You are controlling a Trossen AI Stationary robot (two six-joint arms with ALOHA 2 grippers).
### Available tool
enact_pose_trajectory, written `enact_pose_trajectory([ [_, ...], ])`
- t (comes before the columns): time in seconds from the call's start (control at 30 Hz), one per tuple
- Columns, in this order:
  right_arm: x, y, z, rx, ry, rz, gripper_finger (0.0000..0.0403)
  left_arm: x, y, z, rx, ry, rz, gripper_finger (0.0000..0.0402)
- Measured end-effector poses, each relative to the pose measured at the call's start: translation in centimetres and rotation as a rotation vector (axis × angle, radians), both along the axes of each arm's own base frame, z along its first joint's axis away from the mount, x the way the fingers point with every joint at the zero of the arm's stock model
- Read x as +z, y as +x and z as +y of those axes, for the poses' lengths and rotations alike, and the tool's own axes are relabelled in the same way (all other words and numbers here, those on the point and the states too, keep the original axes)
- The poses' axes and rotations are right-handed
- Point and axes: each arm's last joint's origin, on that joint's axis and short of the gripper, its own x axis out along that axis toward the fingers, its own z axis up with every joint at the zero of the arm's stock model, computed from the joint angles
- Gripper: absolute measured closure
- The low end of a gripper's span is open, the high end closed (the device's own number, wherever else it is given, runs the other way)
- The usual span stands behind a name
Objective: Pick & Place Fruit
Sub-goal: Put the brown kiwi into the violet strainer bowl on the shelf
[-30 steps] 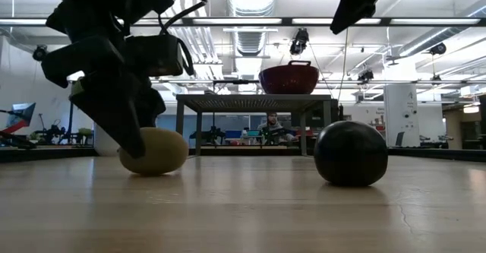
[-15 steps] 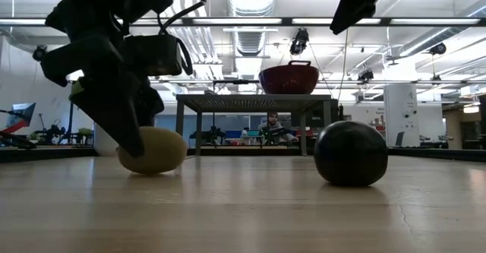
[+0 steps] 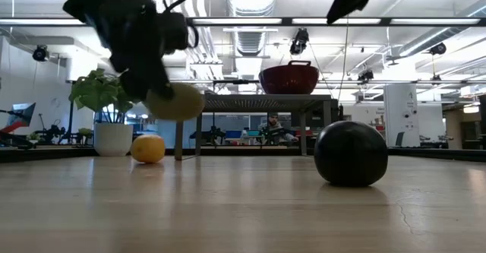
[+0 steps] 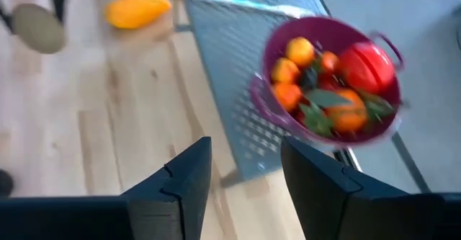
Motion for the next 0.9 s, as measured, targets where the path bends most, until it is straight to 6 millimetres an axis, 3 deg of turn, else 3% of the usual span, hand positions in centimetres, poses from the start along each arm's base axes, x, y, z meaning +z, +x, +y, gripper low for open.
enact_pose_trajectory([
  [0.27,0.0,1.6,3.5,0.193,-0.043,-0.097,0.025,3.5,0.3,2.9,-0.031,-0.254,-0.236,0.0159],
  [0.5,-0.1,2.8,6.3,0.319,-0.057,-0.198,0.0226,6.0,0.9,5.1,-0.109,-0.418,-0.471,0.0159],
  [0.7,0.1,3.6,7.0,0.332,-0.059,-0.259,0.0185,7.5,1.0,6.5,-0.144,-0.474,-0.604,0.0158],
  [0.9,0.1,4.4,7.1,0.335,-0.064,-0.285,0.0134,7.8,1.0,7.2,-0.134,-0.476,-0.615,0.0158],
])
